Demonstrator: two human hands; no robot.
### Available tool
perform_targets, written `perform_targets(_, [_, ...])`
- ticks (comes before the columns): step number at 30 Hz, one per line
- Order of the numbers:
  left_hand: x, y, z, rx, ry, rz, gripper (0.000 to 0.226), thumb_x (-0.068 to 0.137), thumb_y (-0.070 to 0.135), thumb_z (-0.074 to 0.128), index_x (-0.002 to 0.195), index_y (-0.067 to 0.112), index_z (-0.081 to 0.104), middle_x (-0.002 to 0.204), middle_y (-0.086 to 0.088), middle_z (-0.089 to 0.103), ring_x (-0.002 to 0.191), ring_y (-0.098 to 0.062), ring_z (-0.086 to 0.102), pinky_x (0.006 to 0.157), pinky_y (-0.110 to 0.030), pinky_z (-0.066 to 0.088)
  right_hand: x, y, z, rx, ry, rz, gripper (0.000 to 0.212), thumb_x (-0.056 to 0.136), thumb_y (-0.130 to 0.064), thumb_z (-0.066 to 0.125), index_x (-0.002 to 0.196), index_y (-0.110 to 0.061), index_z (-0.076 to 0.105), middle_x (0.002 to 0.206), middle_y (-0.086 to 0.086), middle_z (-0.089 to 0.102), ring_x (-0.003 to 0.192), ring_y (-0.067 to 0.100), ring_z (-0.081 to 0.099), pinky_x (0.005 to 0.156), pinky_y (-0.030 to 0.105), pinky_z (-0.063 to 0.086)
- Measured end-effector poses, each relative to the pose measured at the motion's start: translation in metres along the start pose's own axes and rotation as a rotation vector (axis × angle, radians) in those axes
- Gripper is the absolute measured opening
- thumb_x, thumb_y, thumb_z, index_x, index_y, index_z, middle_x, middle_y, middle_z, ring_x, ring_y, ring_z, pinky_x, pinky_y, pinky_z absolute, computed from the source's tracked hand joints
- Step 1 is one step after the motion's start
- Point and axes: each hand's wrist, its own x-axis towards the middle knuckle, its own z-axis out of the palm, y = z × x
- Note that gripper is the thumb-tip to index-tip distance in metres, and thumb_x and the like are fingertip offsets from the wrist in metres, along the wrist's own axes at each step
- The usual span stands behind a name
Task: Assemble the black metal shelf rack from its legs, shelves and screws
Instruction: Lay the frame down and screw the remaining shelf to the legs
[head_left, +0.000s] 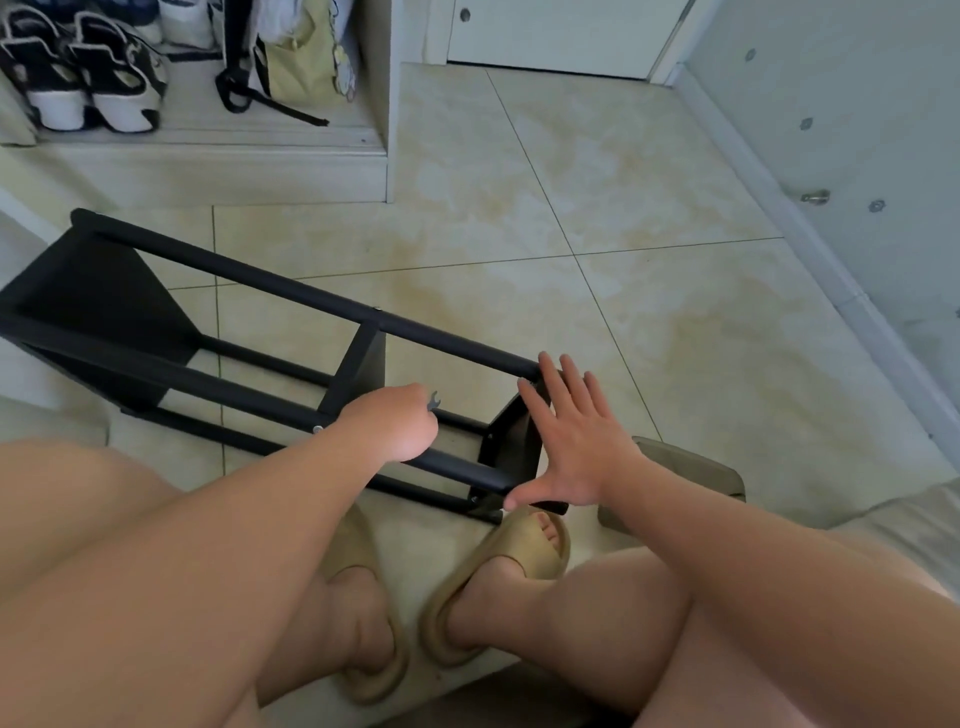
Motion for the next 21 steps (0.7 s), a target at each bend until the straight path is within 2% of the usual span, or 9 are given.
perform_targets(5, [0.008, 0.004, -0.002, 0.014, -0.093, 0.003, 0.015, 0.093, 0.014, 0.038, 0.088, 0.012, 0.052, 0.067, -0.002, 0.042, 0.059, -0.019, 0.038, 0.053, -0.03, 0.026, 0.016, 0.012, 0.006, 0.014, -0.077, -0.054, 0.151, 0.049, -0.107, 0.035, 0.16, -0.018, -0.013, 0.16, 0.016, -0.034, 0.149, 0.041, -0.028, 0.122, 0.057, -0.011])
perform_targets(8, [0.014, 0.011, -0.002, -0.022, -0.143, 0.053, 0.017, 0.093, 0.012, 0.043, 0.077, 0.01, 0.048, 0.063, -0.003, 0.036, 0.057, -0.019, 0.033, 0.054, -0.031, 0.024, 0.019, 0.016, 0.01, 0.028, -0.063, -0.082, 0.149, 0.05, -0.107, 0.033, 0.16, -0.017, -0.011, 0.161, 0.017, -0.033, 0.15, 0.042, -0.024, 0.123, 0.055, -0.01])
perform_targets(10, [0.018, 0.018, -0.001, -0.049, -0.171, 0.115, 0.021, 0.095, 0.015, 0.051, 0.077, 0.008, 0.059, 0.065, -0.006, 0.045, 0.056, -0.019, 0.04, 0.053, -0.028, 0.029, 0.018, 0.015, 0.013, 0.009, -0.041, -0.091, 0.149, 0.05, -0.108, 0.027, 0.16, -0.015, -0.01, 0.161, 0.018, -0.031, 0.151, 0.043, -0.021, 0.123, 0.056, -0.009])
perform_targets(12, [0.022, 0.025, 0.002, -0.082, -0.177, 0.18, 0.024, 0.094, 0.021, 0.06, 0.073, 0.017, 0.07, 0.063, -0.001, 0.057, 0.056, -0.016, 0.049, 0.053, -0.024, 0.034, 0.019, 0.016, 0.014, 0.0, -0.035, -0.091, 0.149, 0.048, -0.108, 0.023, 0.16, -0.015, -0.01, 0.161, 0.019, -0.03, 0.151, 0.043, -0.019, 0.123, 0.056, -0.008])
perform_targets(14, [0.024, 0.033, 0.005, -0.1, -0.173, 0.227, 0.023, 0.092, 0.026, 0.066, 0.069, 0.026, 0.071, 0.058, 0.012, 0.062, 0.056, -0.006, 0.054, 0.052, -0.02, 0.035, 0.02, 0.017, 0.014, 0.014, -0.035, -0.092, 0.15, 0.047, -0.108, 0.022, 0.159, -0.015, -0.011, 0.161, 0.019, -0.031, 0.151, 0.043, -0.02, 0.123, 0.056, -0.008])
perform_targets(16, [0.029, 0.04, 0.01, -0.135, -0.171, 0.246, 0.012, 0.089, 0.029, 0.07, 0.08, 0.026, 0.076, 0.069, 0.015, 0.069, 0.066, -0.002, 0.061, 0.057, -0.019, 0.04, 0.022, 0.018, 0.015, 0.03, -0.033, -0.092, 0.15, 0.047, -0.109, 0.022, 0.16, -0.015, -0.011, 0.161, 0.02, -0.031, 0.151, 0.043, -0.021, 0.123, 0.056, -0.009])
perform_targets(18, [0.031, 0.044, 0.013, -0.162, -0.163, 0.252, 0.007, 0.088, 0.03, 0.073, 0.088, 0.024, 0.077, 0.08, 0.012, 0.073, 0.076, -0.006, 0.066, 0.064, -0.022, 0.045, 0.022, 0.017, 0.016, 0.036, -0.028, -0.092, 0.151, 0.046, -0.109, 0.022, 0.16, -0.015, -0.01, 0.161, 0.02, -0.03, 0.151, 0.043, -0.02, 0.123, 0.056, -0.009])
perform_targets(21, [0.032, 0.05, 0.014, -0.182, -0.177, 0.243, 0.014, 0.091, 0.03, 0.068, 0.077, 0.032, 0.071, 0.076, 0.011, 0.072, 0.071, -0.009, 0.065, 0.058, -0.023, 0.042, 0.022, 0.016, 0.016, 0.042, -0.026, -0.09, 0.152, 0.044, -0.109, 0.019, 0.16, -0.015, -0.009, 0.162, 0.02, -0.029, 0.151, 0.043, -0.02, 0.122, 0.055, -0.009])
